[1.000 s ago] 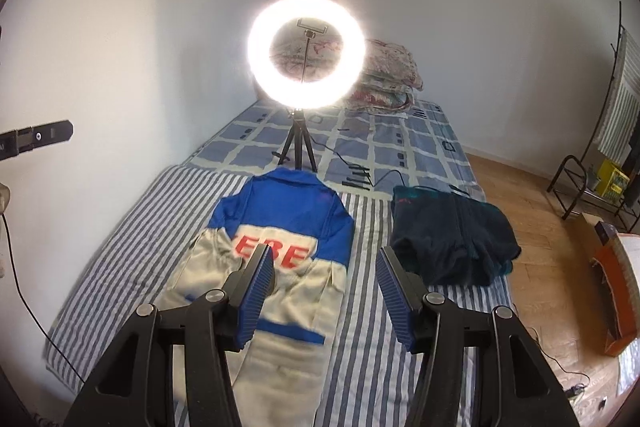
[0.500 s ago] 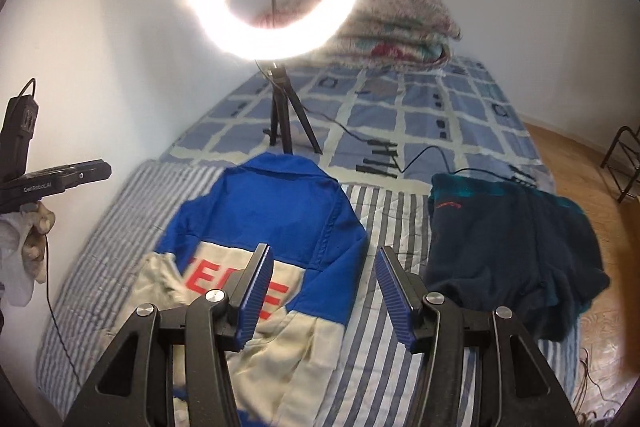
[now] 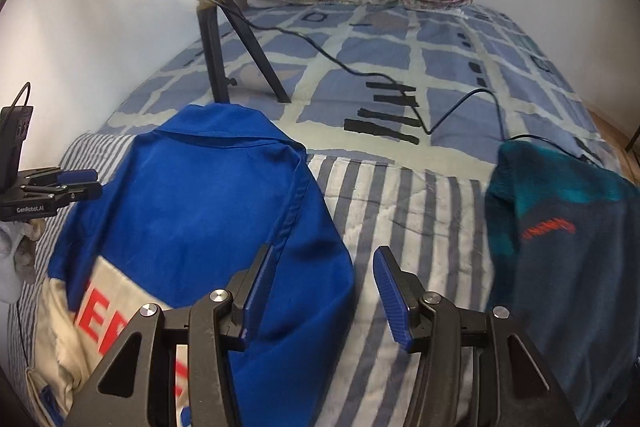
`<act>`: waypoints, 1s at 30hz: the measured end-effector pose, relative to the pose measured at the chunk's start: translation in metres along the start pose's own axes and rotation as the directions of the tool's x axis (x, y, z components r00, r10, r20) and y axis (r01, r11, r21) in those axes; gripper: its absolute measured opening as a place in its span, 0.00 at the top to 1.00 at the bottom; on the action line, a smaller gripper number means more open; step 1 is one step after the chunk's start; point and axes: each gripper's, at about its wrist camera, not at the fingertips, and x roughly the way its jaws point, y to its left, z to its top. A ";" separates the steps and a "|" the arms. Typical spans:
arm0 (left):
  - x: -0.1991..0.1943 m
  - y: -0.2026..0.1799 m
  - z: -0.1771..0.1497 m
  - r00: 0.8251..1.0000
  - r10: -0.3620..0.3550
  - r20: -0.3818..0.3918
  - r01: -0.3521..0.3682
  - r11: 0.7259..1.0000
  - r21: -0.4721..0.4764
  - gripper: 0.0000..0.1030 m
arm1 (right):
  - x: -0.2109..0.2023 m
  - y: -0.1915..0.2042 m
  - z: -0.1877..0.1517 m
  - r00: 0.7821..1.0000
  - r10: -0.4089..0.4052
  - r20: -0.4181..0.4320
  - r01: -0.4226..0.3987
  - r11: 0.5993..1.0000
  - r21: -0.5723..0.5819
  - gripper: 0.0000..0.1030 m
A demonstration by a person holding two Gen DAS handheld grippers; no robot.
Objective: Fold large clothes
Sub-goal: 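Lower both tools onto the blue collar end and close them on it, then lift the collar end with both tools and fold it over onto the hem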
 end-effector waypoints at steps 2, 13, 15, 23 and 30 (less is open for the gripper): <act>0.010 0.000 0.002 1.000 0.000 -0.014 0.000 1.000 0.009 0.48 | 0.013 -0.001 0.004 1.000 0.006 -0.006 -0.006 1.000 0.002 0.52; 0.027 -0.009 0.008 0.999 -0.006 0.042 0.002 0.997 0.072 0.67 | 0.043 0.005 0.011 0.994 0.104 -0.011 -0.105 0.994 -0.021 0.69; 0.026 -0.010 0.008 0.999 -0.006 0.047 0.003 0.998 0.068 0.84 | 0.043 0.007 0.011 0.992 0.125 -0.007 -0.125 0.992 -0.008 0.81; 0.005 -0.025 0.006 0.993 0.029 0.117 -0.040 0.995 0.091 0.97 | 0.025 0.016 0.013 0.994 0.107 0.028 -0.107 0.994 -0.006 1.00; -0.040 -0.030 0.000 0.981 -0.038 0.190 0.025 0.997 0.071 0.98 | -0.024 0.024 0.015 0.982 0.149 0.114 -0.151 0.988 0.011 1.00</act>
